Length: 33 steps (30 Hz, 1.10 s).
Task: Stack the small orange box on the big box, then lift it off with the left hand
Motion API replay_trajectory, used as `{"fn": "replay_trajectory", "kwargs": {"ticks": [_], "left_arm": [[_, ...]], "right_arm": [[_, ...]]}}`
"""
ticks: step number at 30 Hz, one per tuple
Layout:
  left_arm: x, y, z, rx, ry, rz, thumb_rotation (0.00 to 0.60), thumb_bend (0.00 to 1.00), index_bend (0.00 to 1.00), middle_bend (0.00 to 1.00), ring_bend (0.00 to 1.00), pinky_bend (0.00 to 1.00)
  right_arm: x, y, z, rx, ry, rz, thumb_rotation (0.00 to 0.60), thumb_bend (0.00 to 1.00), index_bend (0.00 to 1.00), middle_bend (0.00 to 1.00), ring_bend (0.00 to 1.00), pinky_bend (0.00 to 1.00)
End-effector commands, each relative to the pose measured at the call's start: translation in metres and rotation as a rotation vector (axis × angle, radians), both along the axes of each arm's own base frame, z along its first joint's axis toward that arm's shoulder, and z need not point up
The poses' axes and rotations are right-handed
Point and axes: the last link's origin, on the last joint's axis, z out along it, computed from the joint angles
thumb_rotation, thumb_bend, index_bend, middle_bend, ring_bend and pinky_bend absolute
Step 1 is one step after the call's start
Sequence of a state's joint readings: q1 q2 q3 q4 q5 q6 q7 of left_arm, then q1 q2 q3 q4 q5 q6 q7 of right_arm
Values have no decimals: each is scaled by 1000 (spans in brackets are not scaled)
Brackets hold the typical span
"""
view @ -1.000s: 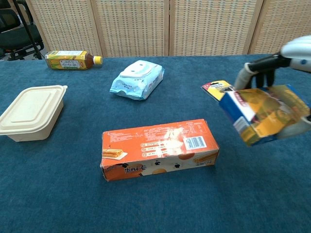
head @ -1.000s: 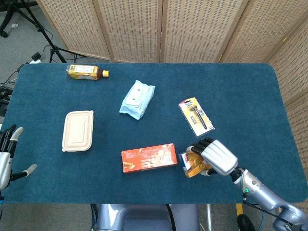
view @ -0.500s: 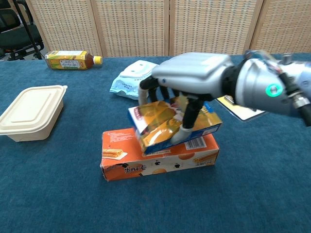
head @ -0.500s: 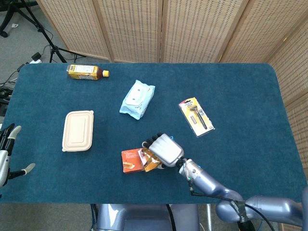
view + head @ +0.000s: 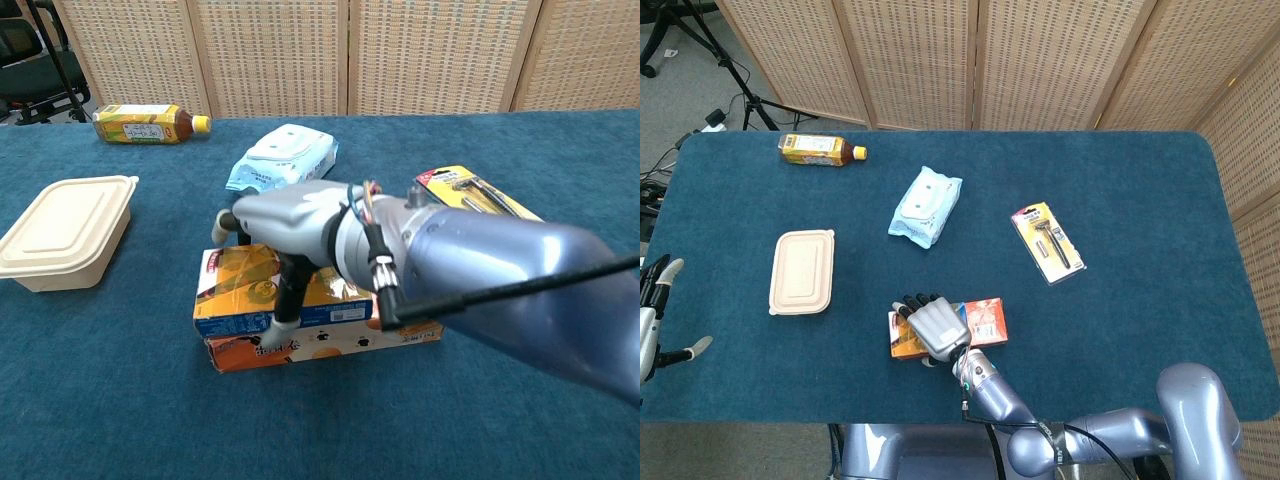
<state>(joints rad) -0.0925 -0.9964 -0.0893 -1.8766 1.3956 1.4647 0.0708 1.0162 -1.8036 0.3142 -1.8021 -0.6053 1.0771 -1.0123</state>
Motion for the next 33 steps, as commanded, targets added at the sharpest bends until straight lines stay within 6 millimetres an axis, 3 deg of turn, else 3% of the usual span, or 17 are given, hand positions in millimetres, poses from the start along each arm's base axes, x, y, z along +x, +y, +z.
{"fn": "replay_trajectory", "kwargs": {"ticks": [1,7,9,11,14,18,25,29,33], "left_arm": [[0,1,-2,-5,3,0,600,0,0,0,0,0],[2,2,-6,-16,16,-8,600,0,0,0,0,0],[3,3,-8,-16,21,-15,600,0,0,0,0,0],[4,3,-8,-15,22,-18,600,0,0,0,0,0],[7,5,-11,-16,26,-31,600,0,0,0,0,0],[15,8,-22,-52,25,-71,600,0,0,0,0,0],[33,17,-47,-158,-2,-154,600,0,0,0,0,0],[44,19,-60,-189,1,-185,600,0,0,0,0,0],[54,20,-72,-215,-2,-203,600,0,0,0,0,0]], "right_arm": [[21,1,34,-55,-86,10,600,0,0,0,0,0],[15,3,96,-168,-118,59,600,0,0,0,0,0],[-5,4,135,-274,-89,98,600,0,0,0,0,0],[-20,5,154,-325,-76,110,600,0,0,0,0,0],[-57,5,187,-414,-49,109,600,0,0,0,0,0],[-131,5,228,-528,-13,98,600,0,0,0,0,0],[-235,14,263,-588,-22,66,600,0,0,0,0,0],[-283,20,273,-604,-70,36,600,0,0,0,0,0],[-317,24,277,-635,-70,5,600,0,0,0,0,0]]}}
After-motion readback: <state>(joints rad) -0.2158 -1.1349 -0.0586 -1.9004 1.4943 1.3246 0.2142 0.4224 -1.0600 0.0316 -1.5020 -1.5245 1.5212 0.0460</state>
